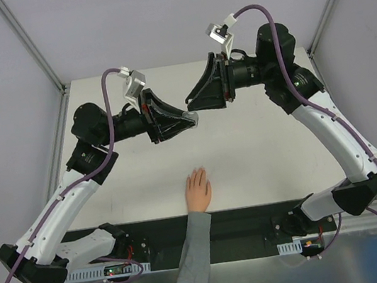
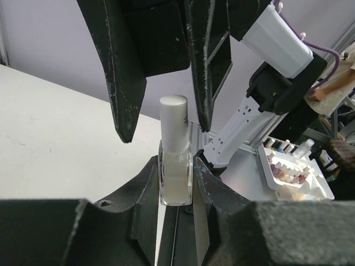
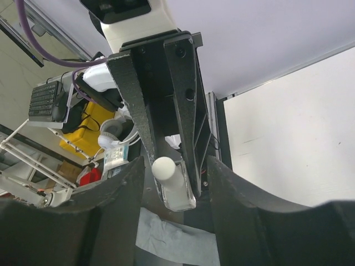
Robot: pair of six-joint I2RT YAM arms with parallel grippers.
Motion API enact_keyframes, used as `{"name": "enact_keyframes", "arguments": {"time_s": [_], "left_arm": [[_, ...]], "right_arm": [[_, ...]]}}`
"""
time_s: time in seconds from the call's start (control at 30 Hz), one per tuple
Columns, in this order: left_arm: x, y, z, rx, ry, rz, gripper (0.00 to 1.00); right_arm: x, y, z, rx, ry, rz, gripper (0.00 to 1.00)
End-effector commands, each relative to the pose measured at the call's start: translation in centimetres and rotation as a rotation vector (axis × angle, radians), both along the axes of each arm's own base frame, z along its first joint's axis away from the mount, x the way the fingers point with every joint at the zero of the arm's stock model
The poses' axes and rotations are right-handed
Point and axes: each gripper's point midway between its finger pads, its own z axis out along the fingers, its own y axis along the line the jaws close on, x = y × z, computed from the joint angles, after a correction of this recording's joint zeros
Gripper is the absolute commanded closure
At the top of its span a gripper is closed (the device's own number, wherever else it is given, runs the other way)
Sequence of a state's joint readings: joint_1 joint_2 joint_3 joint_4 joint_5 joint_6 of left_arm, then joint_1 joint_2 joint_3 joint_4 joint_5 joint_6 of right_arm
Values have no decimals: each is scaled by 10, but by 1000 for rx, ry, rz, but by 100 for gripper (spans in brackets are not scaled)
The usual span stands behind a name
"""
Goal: Paint the nails
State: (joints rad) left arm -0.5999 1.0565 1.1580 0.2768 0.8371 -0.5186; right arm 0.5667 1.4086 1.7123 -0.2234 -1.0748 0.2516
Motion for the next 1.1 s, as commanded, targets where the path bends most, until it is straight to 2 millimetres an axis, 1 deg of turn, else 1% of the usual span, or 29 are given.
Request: {"name": "enact_keyframes", "arguments": {"time_s": [0.0, 0.03, 0.07, 0.13, 0.17, 0.2, 0.27, 0.3, 0.33, 0.37, 0.4, 0.43, 0.47, 0.5, 0.53, 0.57, 0.6, 0.7, 0.73, 0.77, 0.8, 0.83, 0.87, 0.9, 0.93, 0.97, 1.0, 1.03, 1.07], "left_arm": [[-2, 3, 19, -52, -43, -14, 100], [-2, 3, 19, -51, -41, -13, 100], [-2, 3, 19, -50, -46, -10, 100], [3, 3, 17, -42, -32, 18, 100], [7, 4, 17, -37, -41, 41, 100], [12, 5, 13, -12, -17, 71, 100], [33, 10, 10, 8, -31, 199, 100], [43, 16, 10, 12, -30, 275, 100], [63, 25, 5, 23, -15, 404, 100], [73, 31, 2, 41, -55, 469, 100], [80, 33, -2, 55, -71, 515, 100], [88, 35, -6, 79, -80, 559, 100], [104, 45, -7, 106, -105, 669, 100], [111, 41, -5, 120, -118, 689, 100], [117, 42, -5, 133, -125, 720, 100], [124, 43, -3, 140, -130, 750, 100], [127, 41, 4, 131, -136, 753, 100], [127, 38, 7, 123, -129, 748, 100], [125, 37, 7, 123, -131, 733, 100], [122, 36, 6, 125, -134, 717, 100], [115, 35, 3, 124, -136, 693, 100], [112, 35, 2, 121, -132, 681, 100], [106, 37, 0, 118, -132, 668, 100], [94, 30, -1, 118, -144, 594, 100], [86, 27, -1, 116, -152, 554, 100], [77, 26, -1, 108, -144, 519, 100], [69, 24, -2, 106, -136, 478, 100], [57, 19, -3, 101, -135, 410, 100], [47, 19, -4, 93, -123, 372, 100]], "right_arm": [[-6, -2, 11, 35, -39, 21, 56], [-6, -2, 11, 34, -37, 18, 60], [-6, -2, 10, 33, -32, 15, 72], [-4, -2, 10, 31, -24, -2, 84], [-4, -2, 10, 28, -21, -9, 95], [-2, 0, 5, 16, -18, -31, 99], [-1, 0, -1, -9, -24, -73, 99], [2, 5, -9, -41, -10, -126, 99], [6, 7, -14, -61, -24, -163, 99], [9, 9, -15, -80, -38, -212, 99], [26, 8, -41, -212, -6, -408, 99], [44, -1, -57, -334, -39, -589, 99], [57, -22, -46, -403, -59, -831, 99], [60, -63, -56, -577, -115, -1126, 99], [65, -59, -60, -627, -126, -1185, 99], [65, -58, -54, -633, -135, -1203, 99], [60, -57, -38, -604, -142, -1200, 99], [64, -42, -50, -616, -138, -1174, 99], [61, -42, -46, -585, -136, -1160, 99], [58, -36, -46, -571, -145, -1108, 99], [60, -25, -46, -532, -162, -1070, 94], [56, -25, -34, -480, -180, -1029, 81], [50, -15, -30, -443, -187, -930, 76], [47, -16, -19, -400, -223, -893, 72], [46, -15, -18, -387, -216, -869, 63], [43, -9, -10, -332, -195, -799, 59], [37, -8, -2, -287, -185, -754, 53], [34, -5, -2, -268, -174, -711, 44], [25, 0, 3, -227, -166, -617, 40]]}}
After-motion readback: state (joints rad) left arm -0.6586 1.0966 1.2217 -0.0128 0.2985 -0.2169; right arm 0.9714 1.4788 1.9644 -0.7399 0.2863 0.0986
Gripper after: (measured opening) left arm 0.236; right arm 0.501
